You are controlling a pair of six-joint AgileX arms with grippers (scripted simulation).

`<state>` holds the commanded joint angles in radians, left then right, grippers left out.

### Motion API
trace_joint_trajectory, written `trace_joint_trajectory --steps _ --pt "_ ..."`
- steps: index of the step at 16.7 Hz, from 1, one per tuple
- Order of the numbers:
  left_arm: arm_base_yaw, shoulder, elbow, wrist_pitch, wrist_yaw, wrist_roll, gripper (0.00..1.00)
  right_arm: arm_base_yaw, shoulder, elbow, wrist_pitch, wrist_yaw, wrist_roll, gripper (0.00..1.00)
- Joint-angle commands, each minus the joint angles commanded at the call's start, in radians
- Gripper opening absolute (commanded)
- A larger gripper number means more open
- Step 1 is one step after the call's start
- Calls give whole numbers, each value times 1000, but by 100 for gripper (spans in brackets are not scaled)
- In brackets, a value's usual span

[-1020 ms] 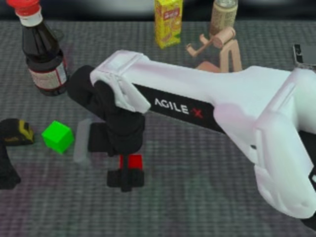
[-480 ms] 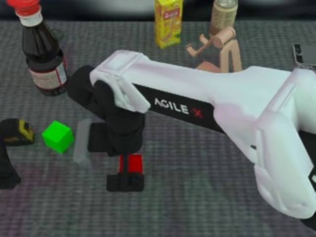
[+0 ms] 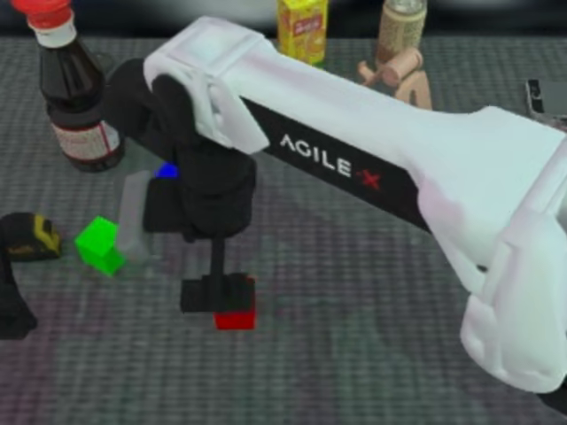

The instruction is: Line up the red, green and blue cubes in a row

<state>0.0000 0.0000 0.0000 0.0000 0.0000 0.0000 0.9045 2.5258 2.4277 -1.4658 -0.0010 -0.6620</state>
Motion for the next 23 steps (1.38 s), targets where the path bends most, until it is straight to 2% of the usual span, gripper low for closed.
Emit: trace_joint_trajectory --steps 7,12,17,23 --pt "-1 7 7 -5 1 2 100 -8 -11 4 -4 -1 1 100" --pt "-22 163 156 -108 4 37 100 -89 -208 -173 136 -17 49 100" --pt "-52 520 434 -304 3 104 100 -262 -658 -555 401 -41 165 100" --pt "-97 1107 821 -599 -1 205 100 -517 -1358 -1227 781 -58 354 100"
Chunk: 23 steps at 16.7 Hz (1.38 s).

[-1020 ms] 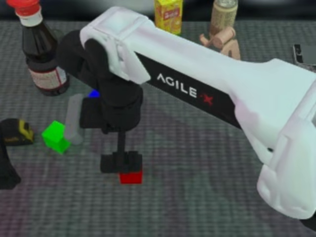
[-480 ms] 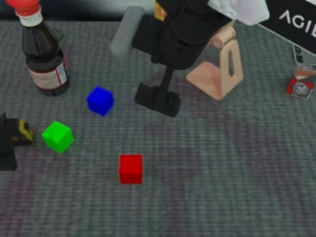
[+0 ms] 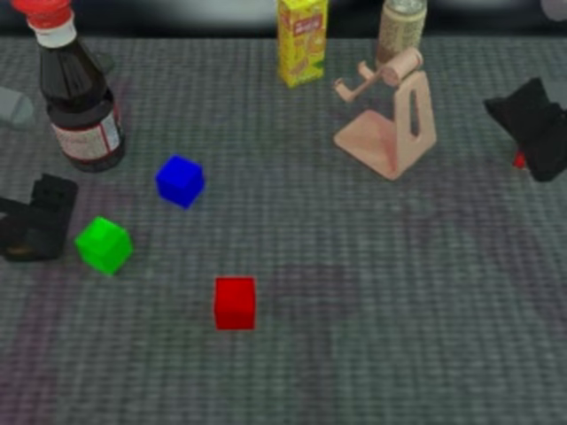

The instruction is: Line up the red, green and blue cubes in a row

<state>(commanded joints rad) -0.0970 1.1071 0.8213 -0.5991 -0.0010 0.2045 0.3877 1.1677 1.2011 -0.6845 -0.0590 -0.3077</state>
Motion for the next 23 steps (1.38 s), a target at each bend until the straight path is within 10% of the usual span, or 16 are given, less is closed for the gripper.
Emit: trace_joint_trajectory --steps 11,23 --pt "-67 775 576 -418 0 141 100 -332 -1015 -1058 581 43 266 100" --pt "-73 897 667 -458 2 163 100 -378 -1168 -1201 684 59 308 100"
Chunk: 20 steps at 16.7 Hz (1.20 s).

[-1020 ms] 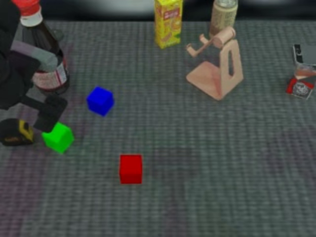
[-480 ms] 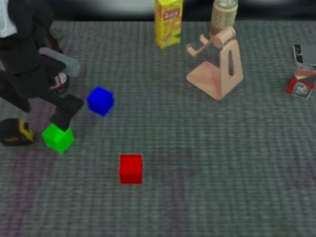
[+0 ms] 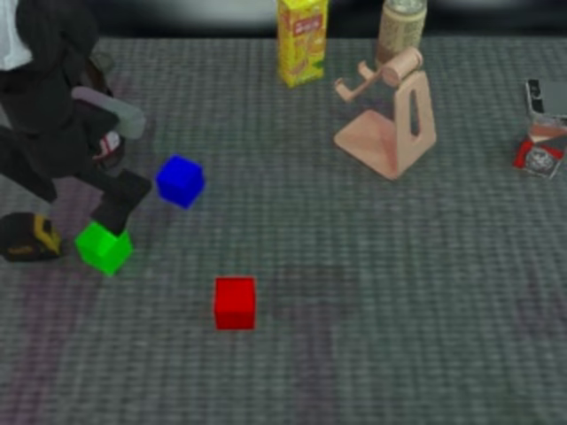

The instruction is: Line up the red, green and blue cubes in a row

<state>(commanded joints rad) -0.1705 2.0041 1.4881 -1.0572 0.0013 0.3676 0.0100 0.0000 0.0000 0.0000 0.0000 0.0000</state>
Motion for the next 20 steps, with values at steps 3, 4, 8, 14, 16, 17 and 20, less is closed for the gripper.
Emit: trace_joint_trajectory --steps 3,4,8,14,16,17,20 --pt "-2 32 -51 86 0 1 100 0 0 0 0 0 0 100" --pt "-2 47 -73 123 1 1 100 0 0 0 0 0 0 100" --pt "-2 100 -148 252 1 2 100 0 0 0 0 0 0 100" --pt "-2 107 -158 267 1 2 92 0 0 0 0 0 0 100" --pt "-2 107 -158 267 1 2 77 0 0 0 0 0 0 100" --pt "-2 107 -158 267 1 2 70 0 0 0 0 0 0 100" --pt "-2 107 -158 267 1 2 47 0 0 0 0 0 0 100"
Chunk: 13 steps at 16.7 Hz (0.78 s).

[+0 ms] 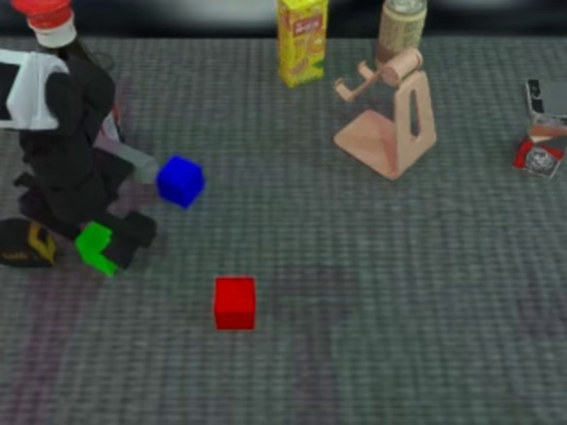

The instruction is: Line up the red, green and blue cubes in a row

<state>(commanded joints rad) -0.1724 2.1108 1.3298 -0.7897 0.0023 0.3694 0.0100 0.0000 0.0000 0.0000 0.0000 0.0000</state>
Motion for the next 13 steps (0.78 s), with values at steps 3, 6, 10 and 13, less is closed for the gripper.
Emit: trace_joint_trajectory --steps 3,6,10,13 --pt "0 0 0 0 0 0 25 0 0 0 0 0 0 100" --pt "0 0 0 0 0 0 2 0 0 0 0 0 0 100" --pt "0 0 0 0 0 0 0 0 0 0 0 0 0 100" --pt "0 0 0 0 0 0 0 0 0 0 0 0 0 100"
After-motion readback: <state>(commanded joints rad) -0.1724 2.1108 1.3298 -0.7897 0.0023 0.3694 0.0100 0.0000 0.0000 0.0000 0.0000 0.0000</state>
